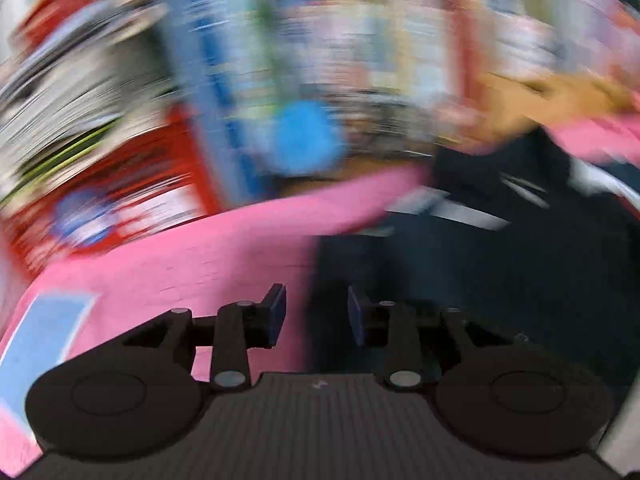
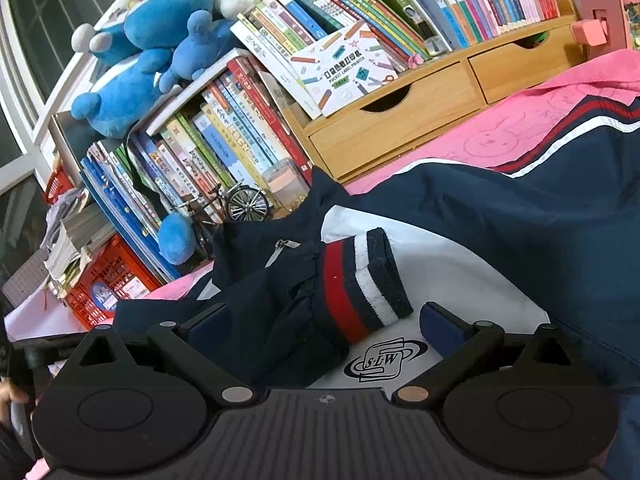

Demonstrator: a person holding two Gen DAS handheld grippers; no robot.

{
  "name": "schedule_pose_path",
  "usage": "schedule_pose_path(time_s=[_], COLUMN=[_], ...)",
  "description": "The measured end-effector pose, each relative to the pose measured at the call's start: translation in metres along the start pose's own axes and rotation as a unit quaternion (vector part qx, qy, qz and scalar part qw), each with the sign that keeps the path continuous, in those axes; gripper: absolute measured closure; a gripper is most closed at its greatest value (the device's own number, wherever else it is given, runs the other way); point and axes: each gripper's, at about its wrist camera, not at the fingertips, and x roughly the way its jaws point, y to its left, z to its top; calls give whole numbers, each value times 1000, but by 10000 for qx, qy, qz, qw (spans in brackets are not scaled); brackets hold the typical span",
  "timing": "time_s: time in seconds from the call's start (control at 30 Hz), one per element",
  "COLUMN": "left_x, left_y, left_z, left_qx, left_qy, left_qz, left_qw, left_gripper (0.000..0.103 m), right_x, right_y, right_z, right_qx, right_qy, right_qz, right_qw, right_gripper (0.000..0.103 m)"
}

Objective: Fold clothes

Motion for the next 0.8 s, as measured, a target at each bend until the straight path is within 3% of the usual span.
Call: schedule_pose_path(time_s=[0.07,0.13,0.2,0.27,0.33,0.43,0.53,0.6,0.67,0.73,0.8], left_x=[-2,3,5,2,-7,-24,-44,-68,-95,-117,-130], left_y=[-25,-38,-43,-44,-41,-24,-7,-10,-24,-50,-79], left_z=[-3,-7,-12,-16,-18,-20,-23,-30,-42,-52,-60], left_qx=[467,671,797,879,852,776,712,847,1117,1455,1777], left_qy=[-96,46,17,-35,-44,-203,-378,-544,-782,-1005,-1162], left_qz=[-126,-274,-258,-239,-334,-361,-717,-1144,-1664,-2123,-2388], left_qw=[9988,9974,9965,9958,9958,9961,9942,9883,9766,9611,9476], left_gripper=[71,71,71,71,71,70,70,70,67,54,33], right_x=[-4,-3,8,25,46,44,22,0,-14,-25,-34], right_y=[5,23,37,42,40,40,46,57,71,84,100], right_z=[0,4,10,17,20,22,30,41,57,73,88], right_qx=[-94,-762,-1365,-1526,-1492,-1475,-1541,-1746,-1920,-2039,-2087], right_qy=[-151,-232,-240,-116,328,443,260,-77,-306,-476,-603], right_qz=[-320,-897,-1192,-1160,-1061,-785,-470,-414,-356,-287,-152], right_qw=[9993,9928,9831,9814,9826,9849,9866,9837,9803,9774,9760], right_gripper=[3,5,10,26,54,77,82,82,82,82,82])
